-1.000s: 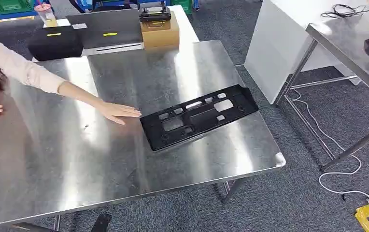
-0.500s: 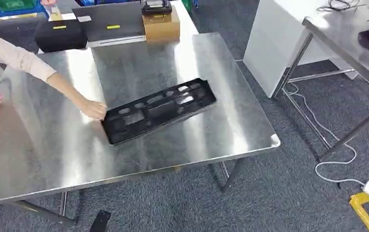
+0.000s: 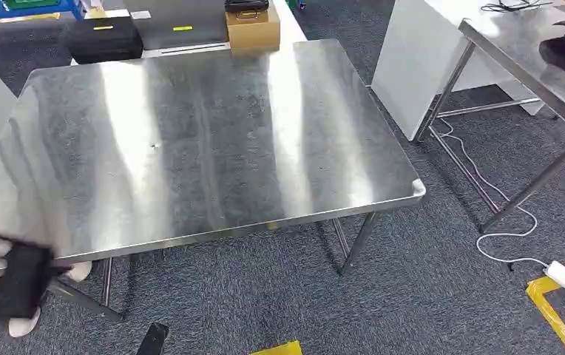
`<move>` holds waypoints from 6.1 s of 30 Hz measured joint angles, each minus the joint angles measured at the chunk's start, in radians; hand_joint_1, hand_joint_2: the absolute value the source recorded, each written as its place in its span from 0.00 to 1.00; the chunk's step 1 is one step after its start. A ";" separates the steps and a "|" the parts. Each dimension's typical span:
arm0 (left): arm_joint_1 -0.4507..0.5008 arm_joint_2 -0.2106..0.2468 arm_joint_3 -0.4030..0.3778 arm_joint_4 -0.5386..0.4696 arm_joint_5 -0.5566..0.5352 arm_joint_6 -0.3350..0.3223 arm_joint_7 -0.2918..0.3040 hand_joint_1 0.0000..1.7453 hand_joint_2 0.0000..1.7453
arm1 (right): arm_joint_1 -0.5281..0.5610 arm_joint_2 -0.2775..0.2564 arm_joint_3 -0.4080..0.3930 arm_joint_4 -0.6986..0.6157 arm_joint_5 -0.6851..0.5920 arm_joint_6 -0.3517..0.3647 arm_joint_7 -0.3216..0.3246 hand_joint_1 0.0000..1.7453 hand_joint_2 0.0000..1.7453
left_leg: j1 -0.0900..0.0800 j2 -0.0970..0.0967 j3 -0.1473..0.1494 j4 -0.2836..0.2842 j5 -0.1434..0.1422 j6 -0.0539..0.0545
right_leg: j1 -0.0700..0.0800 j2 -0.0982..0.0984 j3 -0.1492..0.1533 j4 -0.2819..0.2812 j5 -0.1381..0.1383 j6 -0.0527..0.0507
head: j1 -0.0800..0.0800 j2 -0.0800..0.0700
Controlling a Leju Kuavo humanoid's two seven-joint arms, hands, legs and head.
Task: Take the parts from the cabinet and place them on the table.
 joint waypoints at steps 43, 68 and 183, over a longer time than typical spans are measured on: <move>0.000 -0.002 0.001 0.000 -0.008 -0.010 0.003 0.00 0.00 | 0.000 -0.014 0.024 0.004 -0.029 0.055 -0.013 0.00 1.00 | -0.011 0.095 -0.058 -0.011 0.064 0.023 | 0.025 -0.070 0.098 -0.027 -0.090 -0.006 | 0.003 0.000; -0.004 -0.002 0.000 0.000 -0.012 -0.020 0.007 0.00 0.00 | 0.004 -0.011 0.022 0.004 -0.060 0.076 -0.026 0.00 1.00 | 0.006 0.045 -0.084 0.030 0.048 0.033 | 0.005 0.016 -0.121 0.321 -0.182 -0.003 | 0.013 0.000; -0.029 0.034 0.000 0.002 -0.134 -0.233 0.571 0.00 0.00 | -0.006 -0.033 -0.019 0.007 -0.181 0.466 0.006 0.00 1.00 | 0.018 -0.072 -0.088 0.032 0.049 -0.017 | 0.018 0.122 0.040 0.016 -0.069 -0.051 | 0.003 0.000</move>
